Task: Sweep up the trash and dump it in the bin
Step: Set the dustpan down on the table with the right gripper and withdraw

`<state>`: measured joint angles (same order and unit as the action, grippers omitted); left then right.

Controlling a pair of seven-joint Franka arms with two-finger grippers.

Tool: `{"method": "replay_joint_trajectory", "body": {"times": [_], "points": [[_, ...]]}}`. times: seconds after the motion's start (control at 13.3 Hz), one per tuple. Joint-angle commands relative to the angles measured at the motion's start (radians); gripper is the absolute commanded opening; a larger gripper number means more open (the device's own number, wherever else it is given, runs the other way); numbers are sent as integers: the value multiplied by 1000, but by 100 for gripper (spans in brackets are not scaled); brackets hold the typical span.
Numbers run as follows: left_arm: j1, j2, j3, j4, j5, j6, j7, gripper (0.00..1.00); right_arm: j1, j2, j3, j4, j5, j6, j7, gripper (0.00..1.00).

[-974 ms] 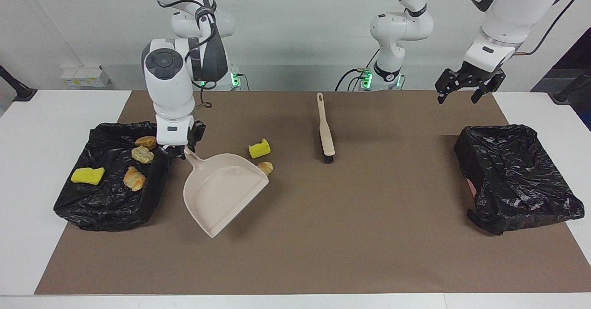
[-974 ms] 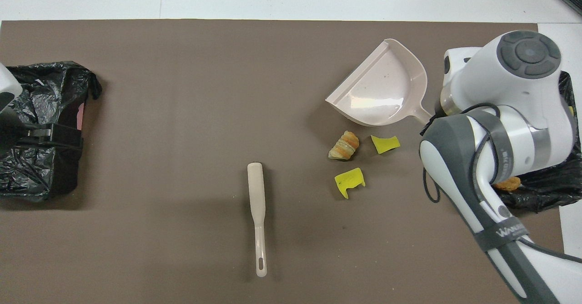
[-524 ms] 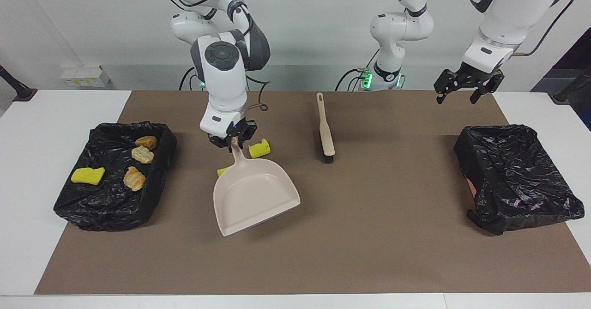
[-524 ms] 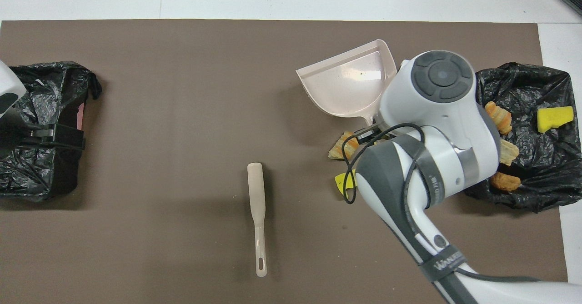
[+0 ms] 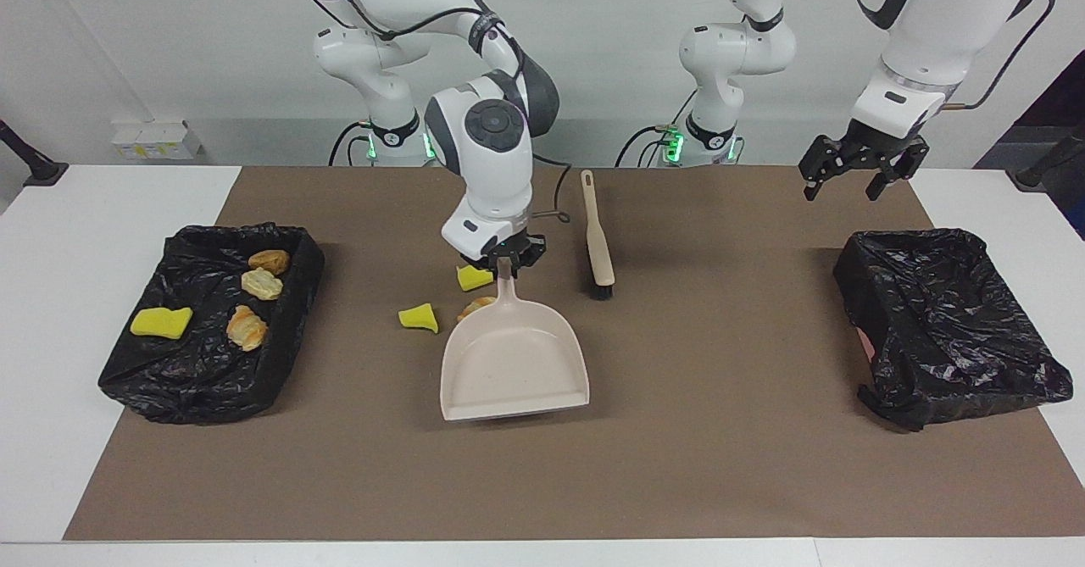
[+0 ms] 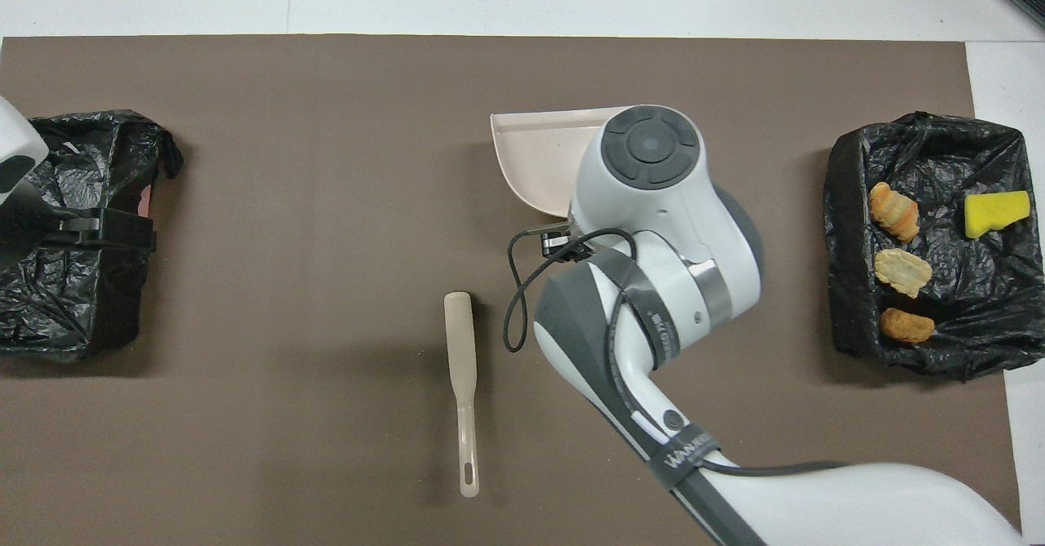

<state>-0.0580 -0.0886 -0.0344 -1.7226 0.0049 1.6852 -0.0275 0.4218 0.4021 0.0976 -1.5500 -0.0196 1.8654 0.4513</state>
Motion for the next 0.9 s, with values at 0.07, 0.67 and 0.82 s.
{"method": "replay_joint_trajectory", "body": {"times": [0.07, 0.67, 0.82], "points": [[7, -10, -4, -22, 0, 22, 12, 100, 34, 213, -10, 247, 10, -35, 50, 0], [-3, 59, -4, -2, -5, 178, 1, 100, 63, 253, -10, 281, -25, 1, 92, 100], [-2, 102, -5, 32, -29, 253, 1, 100, 64, 235, -4, 278, -33, -3, 81, 100]]}}
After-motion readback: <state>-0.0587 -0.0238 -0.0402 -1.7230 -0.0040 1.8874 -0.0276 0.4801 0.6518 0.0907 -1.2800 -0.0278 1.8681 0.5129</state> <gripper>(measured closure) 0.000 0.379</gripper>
